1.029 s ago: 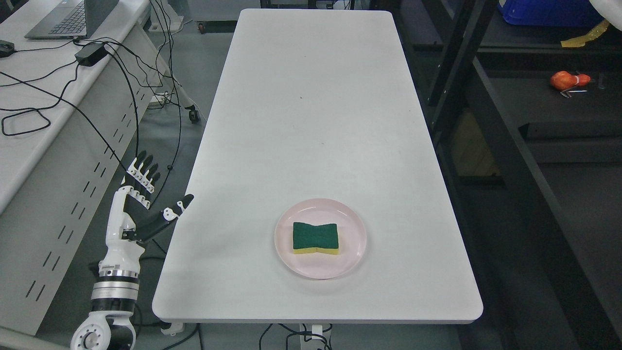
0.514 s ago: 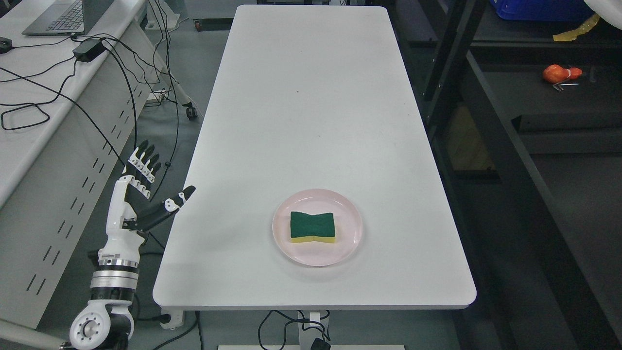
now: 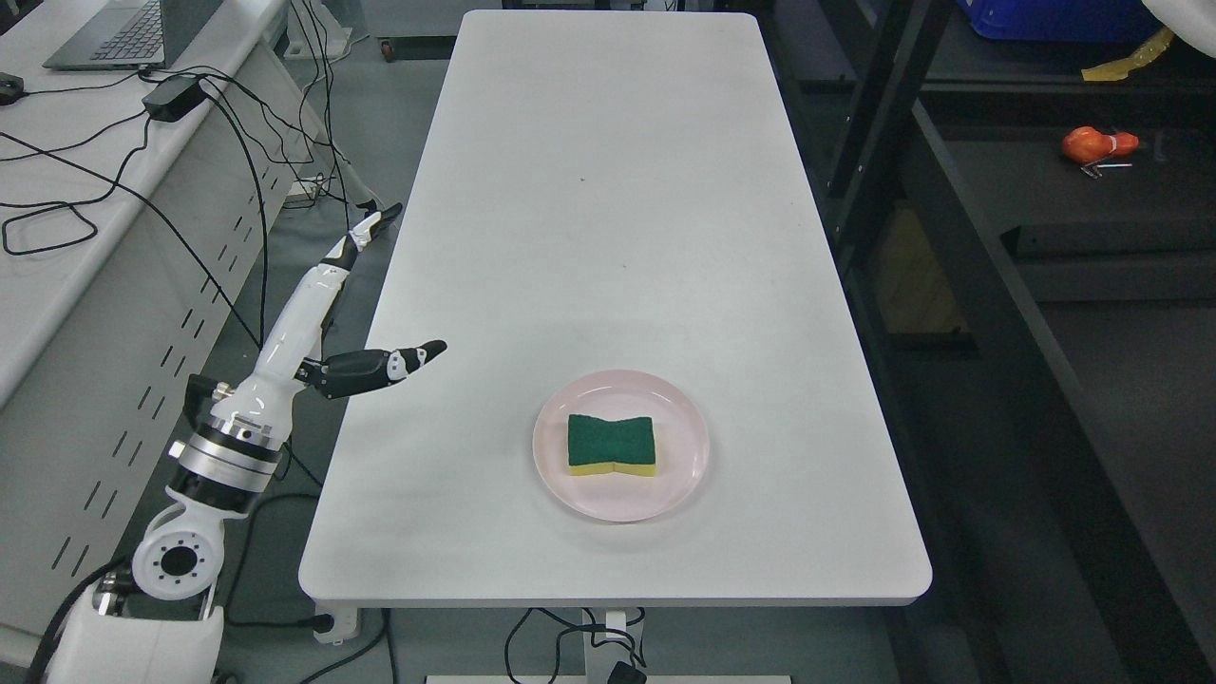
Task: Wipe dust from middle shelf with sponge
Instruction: 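Reach the open left hand over the green-and-yellow sponge on the pink plate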
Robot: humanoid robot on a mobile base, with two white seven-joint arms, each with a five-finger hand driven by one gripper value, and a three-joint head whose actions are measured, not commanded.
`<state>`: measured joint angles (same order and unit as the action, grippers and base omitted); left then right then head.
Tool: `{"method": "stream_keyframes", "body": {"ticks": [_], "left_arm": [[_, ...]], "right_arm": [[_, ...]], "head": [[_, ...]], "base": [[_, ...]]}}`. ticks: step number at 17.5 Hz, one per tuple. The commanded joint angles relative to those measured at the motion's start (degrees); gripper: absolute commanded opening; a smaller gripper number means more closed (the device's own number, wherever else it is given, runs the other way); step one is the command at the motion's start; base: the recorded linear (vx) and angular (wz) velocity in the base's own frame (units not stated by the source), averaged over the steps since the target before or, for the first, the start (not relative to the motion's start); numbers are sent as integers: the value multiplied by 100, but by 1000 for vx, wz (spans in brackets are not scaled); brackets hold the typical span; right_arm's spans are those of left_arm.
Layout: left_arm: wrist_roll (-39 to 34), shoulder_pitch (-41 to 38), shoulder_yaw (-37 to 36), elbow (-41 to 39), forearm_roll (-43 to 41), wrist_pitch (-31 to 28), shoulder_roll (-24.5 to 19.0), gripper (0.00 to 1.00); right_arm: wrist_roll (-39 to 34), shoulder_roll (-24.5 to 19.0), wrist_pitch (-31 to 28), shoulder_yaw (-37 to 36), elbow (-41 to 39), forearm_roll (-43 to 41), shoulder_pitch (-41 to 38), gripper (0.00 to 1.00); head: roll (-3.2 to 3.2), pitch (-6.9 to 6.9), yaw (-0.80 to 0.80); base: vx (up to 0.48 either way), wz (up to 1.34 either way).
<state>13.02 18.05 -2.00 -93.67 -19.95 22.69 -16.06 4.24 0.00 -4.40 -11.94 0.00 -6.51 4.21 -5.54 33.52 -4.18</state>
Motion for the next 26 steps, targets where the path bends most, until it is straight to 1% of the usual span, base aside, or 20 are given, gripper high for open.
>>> {"method": "stream_keyframes", "body": {"ticks": [1, 3, 5, 7, 8, 10, 12, 13, 17, 20, 22, 26], "left_arm": [[16, 848, -1846, 657, -2852, 342, -1153, 96], [34, 1173, -2302, 754, -3513, 368, -1092, 96], [51, 1480, -2899, 955, -3770, 368, -1031, 96], [60, 1753, -3358, 1175, -3841, 394, -838, 96], [69, 1868, -3534, 1237, -3884, 490, -724, 96], [270, 2079, -3824, 1246, -3937, 928, -583, 96], [638, 2106, -3904, 1212, -3938, 1184, -556, 96], [718, 2106, -3905, 1203, -3938, 1203, -556, 96], [763, 2316, -3940, 1351, -4174, 1194, -538, 96], [763, 2501, -3957, 1641, -4210, 1185, -302, 95], [763, 2519, -4071, 1729, -4210, 1177, -248, 94], [763, 2598, -4309, 1993, -4210, 1177, -38, 85]], "right_arm": [[-2, 100, 0, -1, -100, 0, 1, 100], [-2, 100, 0, -1, -100, 0, 1, 100], [-2, 100, 0, -1, -100, 0, 1, 100], [-2, 100, 0, -1, -100, 0, 1, 100], [-2, 100, 0, -1, -100, 0, 1, 100], [-2, 100, 0, -1, -100, 0, 1, 100], [-2, 100, 0, -1, -100, 0, 1, 100], [-2, 100, 0, -1, -100, 0, 1, 100], [-2, 100, 0, -1, -100, 0, 1, 100], [-2, 100, 0, 7, -100, 0, 1, 100], [-2, 100, 0, -1, -100, 0, 1, 100], [-2, 100, 0, 7, -100, 0, 1, 100]], "head": [[0, 0, 0], [0, 0, 0], [0, 0, 0], [0, 0, 0], [0, 0, 0], [0, 0, 0], [0, 0, 0], [0, 0, 0], [0, 0, 0], [0, 0, 0], [0, 0, 0], [0, 0, 0]], "base": [[0, 0], [0, 0], [0, 0], [0, 0], [0, 0], [0, 0], [0, 0], [0, 0], [0, 0], [0, 0], [0, 0], [0, 0]]}}
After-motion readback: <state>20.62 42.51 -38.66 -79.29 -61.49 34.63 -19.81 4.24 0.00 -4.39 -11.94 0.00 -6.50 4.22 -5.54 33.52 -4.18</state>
